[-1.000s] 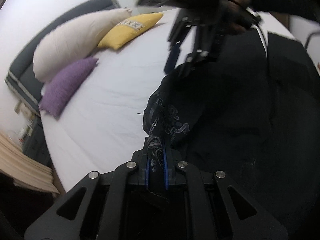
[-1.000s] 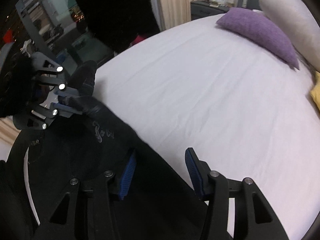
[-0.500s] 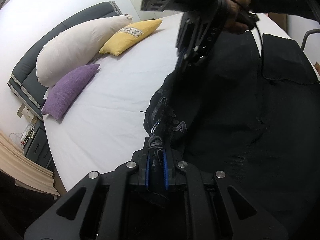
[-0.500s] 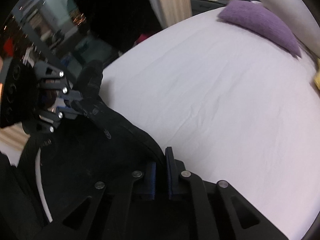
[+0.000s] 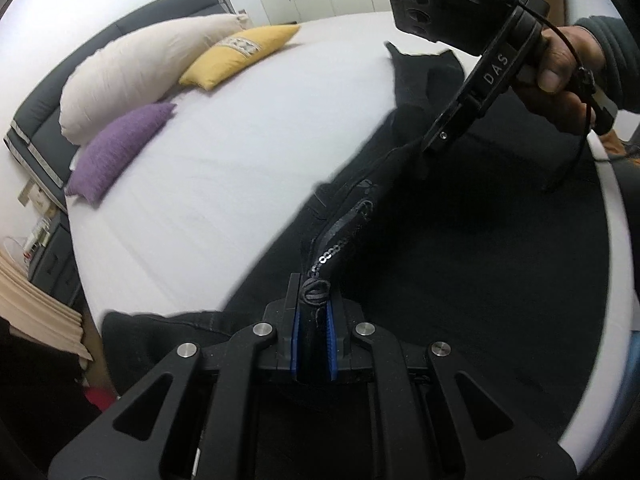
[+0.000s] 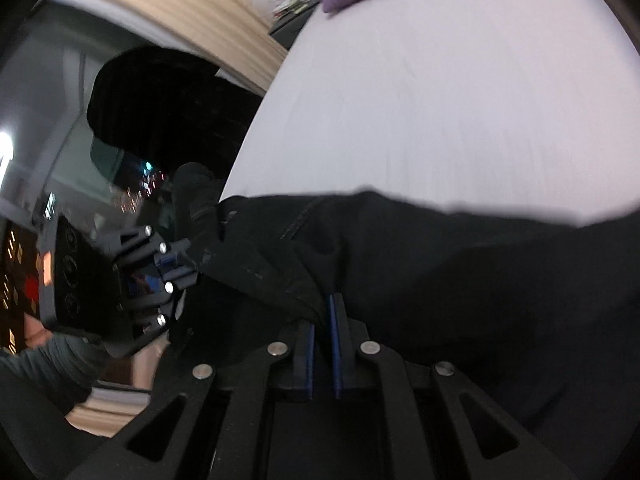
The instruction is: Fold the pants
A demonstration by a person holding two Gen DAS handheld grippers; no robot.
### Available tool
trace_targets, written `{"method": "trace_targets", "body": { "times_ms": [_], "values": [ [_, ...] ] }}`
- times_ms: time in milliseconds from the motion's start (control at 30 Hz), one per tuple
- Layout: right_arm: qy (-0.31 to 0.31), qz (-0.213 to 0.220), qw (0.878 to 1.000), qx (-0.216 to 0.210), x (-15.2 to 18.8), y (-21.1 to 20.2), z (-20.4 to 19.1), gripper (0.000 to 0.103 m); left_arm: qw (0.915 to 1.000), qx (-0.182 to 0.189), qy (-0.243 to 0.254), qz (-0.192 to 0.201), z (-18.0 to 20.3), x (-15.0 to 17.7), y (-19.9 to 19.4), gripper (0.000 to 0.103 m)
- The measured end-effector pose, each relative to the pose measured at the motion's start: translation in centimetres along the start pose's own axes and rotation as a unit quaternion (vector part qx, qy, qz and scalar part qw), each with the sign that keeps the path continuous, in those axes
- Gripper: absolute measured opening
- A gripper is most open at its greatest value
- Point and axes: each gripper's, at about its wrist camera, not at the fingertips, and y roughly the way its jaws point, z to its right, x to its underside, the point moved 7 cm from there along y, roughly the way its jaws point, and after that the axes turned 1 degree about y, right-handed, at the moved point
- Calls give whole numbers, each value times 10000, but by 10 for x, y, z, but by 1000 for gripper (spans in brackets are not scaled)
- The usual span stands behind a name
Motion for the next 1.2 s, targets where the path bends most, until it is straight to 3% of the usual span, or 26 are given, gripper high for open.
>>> {"method": "trace_targets", "body": {
  "times_ms": [133, 333, 567, 733, 800, 1000, 1067, 1200],
  "values": [
    [247, 94, 9996, -20, 35, -10, 2, 8, 9998, 73, 41, -188, 34, 18, -7, 9],
    [-243, 54, 9977, 632, 92, -23, -24, 8, 9994, 155, 32, -294, 79, 41, -29, 9],
    [-489, 19, 9933, 1051, 146, -21, -44, 8, 9983, 250, 49, -534, 122, 71, -42, 9],
    [-683, 59, 9890, 1313, 164, -26, -56, 8, 9981, 233, 14, -570, 141, 85, -54, 9],
    [-736, 112, 9878, 1365, 148, -19, -70, 8, 9983, 258, 21, -531, 143, 86, -60, 9],
    [-877, 108, 9846, 1510, 152, -32, -65, 8, 9982, 253, 176, -515, 147, 87, -64, 9],
    [-886, 111, 9844, 1516, 131, -8, -77, 8, 9983, 258, 126, -509, 145, 86, -64, 9],
    [-892, 17, 9838, 1552, 138, -7, -67, 8, 9976, 264, 133, -623, 149, 97, -59, 11]
  ]
}}
